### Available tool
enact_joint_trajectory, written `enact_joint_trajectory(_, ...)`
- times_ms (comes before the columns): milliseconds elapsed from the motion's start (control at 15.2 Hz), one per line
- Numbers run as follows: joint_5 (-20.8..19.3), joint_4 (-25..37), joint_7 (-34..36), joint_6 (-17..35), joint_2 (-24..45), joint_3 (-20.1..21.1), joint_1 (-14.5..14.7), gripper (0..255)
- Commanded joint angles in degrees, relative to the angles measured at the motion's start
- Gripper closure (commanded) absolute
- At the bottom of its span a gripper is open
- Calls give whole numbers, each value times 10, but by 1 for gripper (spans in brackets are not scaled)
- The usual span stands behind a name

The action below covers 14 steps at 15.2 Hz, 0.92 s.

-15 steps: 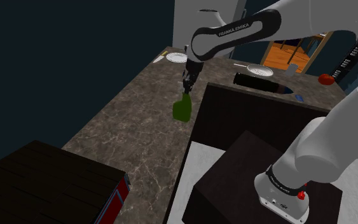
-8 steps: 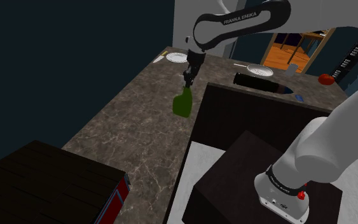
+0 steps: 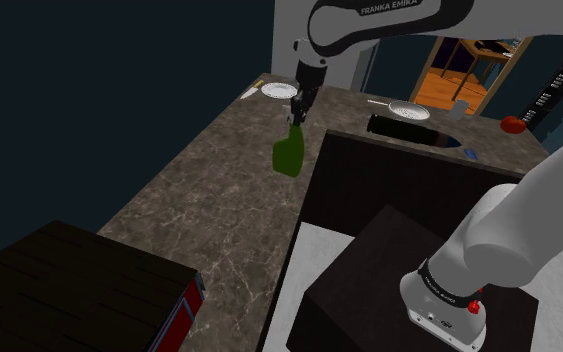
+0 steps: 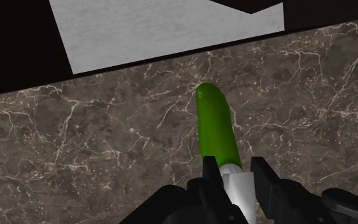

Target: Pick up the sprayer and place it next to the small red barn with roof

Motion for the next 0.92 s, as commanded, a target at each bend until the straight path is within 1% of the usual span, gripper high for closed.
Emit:
enact_joint_trajectory(0,-1,13,1,-16,-3,0,0,255)
enact_joint_trajectory(858,-3,110,8,-115,-6,0,0,255)
